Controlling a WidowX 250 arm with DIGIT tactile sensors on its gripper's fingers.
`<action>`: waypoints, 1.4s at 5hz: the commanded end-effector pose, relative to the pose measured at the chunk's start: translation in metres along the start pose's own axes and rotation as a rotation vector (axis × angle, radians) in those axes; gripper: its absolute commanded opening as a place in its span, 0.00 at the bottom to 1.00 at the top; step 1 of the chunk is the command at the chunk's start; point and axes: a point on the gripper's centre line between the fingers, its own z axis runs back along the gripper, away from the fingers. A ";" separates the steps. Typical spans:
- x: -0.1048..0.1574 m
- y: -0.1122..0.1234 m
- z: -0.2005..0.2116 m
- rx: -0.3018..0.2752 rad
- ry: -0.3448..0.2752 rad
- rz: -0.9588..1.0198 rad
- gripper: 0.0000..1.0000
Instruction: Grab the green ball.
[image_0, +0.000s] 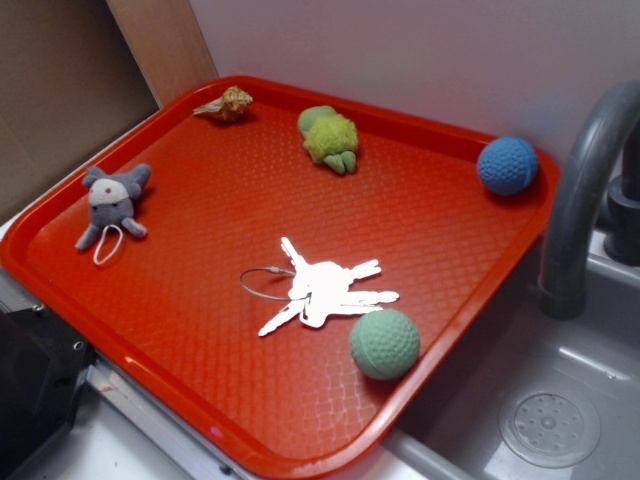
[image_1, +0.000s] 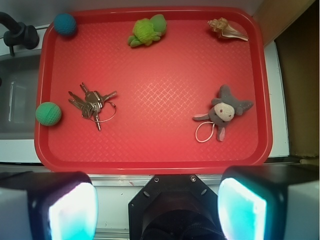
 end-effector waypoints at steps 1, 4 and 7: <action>0.000 0.000 0.000 0.000 0.000 0.000 1.00; 0.010 -0.152 -0.090 -0.117 -0.055 -0.745 1.00; 0.000 -0.190 -0.090 -0.274 -0.269 -1.232 1.00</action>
